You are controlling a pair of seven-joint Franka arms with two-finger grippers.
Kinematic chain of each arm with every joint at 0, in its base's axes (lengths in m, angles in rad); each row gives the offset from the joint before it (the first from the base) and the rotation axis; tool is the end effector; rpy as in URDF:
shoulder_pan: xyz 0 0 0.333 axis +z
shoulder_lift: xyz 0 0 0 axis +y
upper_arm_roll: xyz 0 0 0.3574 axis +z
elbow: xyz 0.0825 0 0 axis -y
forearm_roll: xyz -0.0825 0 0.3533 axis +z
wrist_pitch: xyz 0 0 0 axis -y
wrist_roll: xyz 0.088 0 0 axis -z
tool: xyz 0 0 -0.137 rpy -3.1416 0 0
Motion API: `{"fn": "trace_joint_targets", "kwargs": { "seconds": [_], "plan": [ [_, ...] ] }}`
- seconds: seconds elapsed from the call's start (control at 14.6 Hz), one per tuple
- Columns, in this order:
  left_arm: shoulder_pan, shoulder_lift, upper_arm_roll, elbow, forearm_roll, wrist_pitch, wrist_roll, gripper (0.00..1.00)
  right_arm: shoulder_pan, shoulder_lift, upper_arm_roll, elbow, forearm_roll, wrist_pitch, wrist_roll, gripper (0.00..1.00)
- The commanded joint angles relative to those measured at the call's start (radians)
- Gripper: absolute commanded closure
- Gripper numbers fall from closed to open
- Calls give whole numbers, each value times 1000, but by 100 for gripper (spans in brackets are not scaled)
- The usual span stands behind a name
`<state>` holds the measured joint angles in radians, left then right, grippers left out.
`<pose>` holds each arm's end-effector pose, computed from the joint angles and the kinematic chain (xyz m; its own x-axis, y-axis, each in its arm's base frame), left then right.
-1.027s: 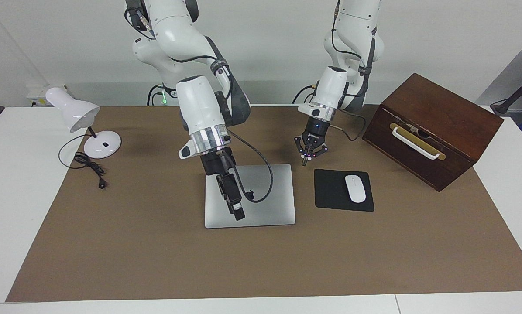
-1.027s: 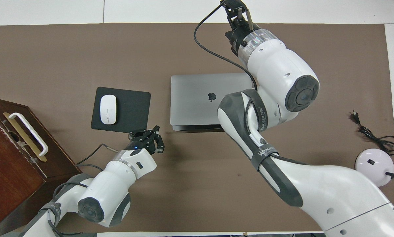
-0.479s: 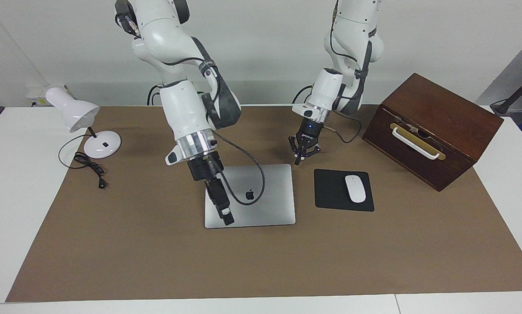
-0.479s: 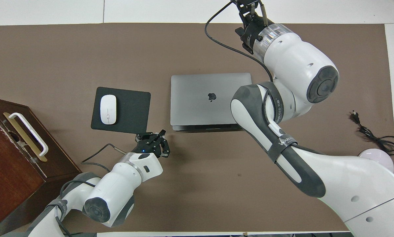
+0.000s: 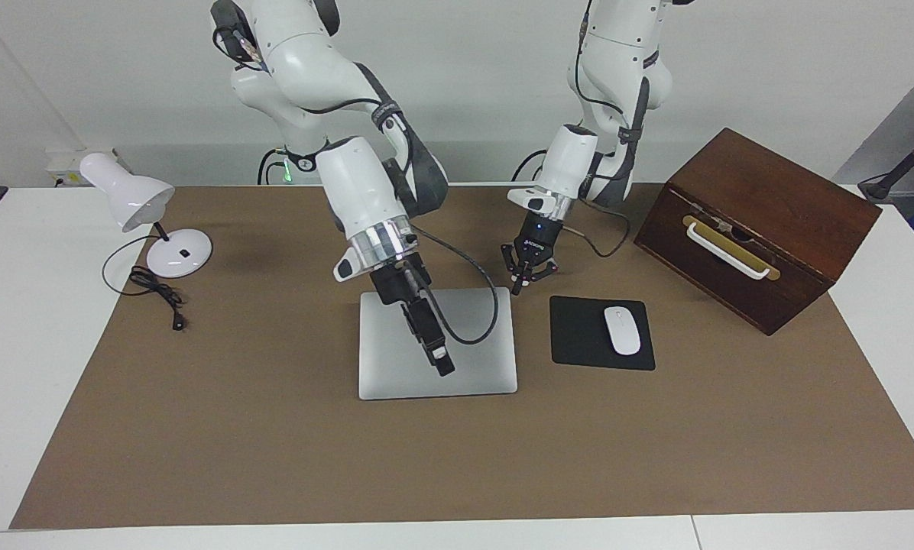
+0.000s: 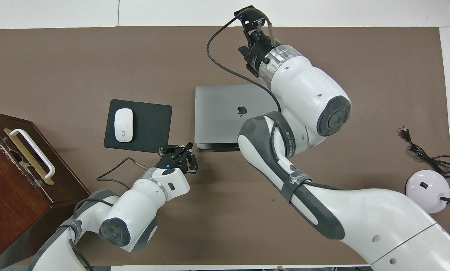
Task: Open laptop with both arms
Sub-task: 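Move the left gripper to the laptop's near edge while the right gripper approaches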
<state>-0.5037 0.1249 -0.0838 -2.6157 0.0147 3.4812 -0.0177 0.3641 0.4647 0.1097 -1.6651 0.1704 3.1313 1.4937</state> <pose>0.4134 -0.2770 0.3428 0.6204 -0.3995 0.6749 -0.5541 -0.8323 0.0166 0.6716 0.3091 0.4982 0.3983 -0.9082 -0.1283 -0.5384 -0.1183 -0.8343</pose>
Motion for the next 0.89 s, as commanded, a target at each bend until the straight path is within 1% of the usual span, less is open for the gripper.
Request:
{"fn": "trace_joint_targets", "kwargs": {
  "seconds": [0.0, 0.14, 0.34, 0.55, 0.68, 0.82],
  "plan": [
    [-7, 45, 10, 43, 17, 22, 2, 100, 13, -90, -1, -154, 20, 35, 62, 4],
    [-6, 58, 10, 55, 21, 24, 2, 100, 13, -158, 2, -266, 20, 35, 76, 4],
    [-4, 81, 10, 78, 24, 24, 2, 100, 15, -237, 5, -372, 20, 36, 117, 4],
    [-6, 101, 10, 111, 24, 22, 2, 100, 62, -317, 5, -462, 20, 7, 206, 4],
    [-3, 110, 10, 117, 36, 22, 2, 100, 105, -342, 1, -510, 21, 16, 243, 4],
    [26, 127, 10, 127, 86, 22, 2, 100, 122, -345, 1, -542, 21, 62, 267, 4]
  ]
}}
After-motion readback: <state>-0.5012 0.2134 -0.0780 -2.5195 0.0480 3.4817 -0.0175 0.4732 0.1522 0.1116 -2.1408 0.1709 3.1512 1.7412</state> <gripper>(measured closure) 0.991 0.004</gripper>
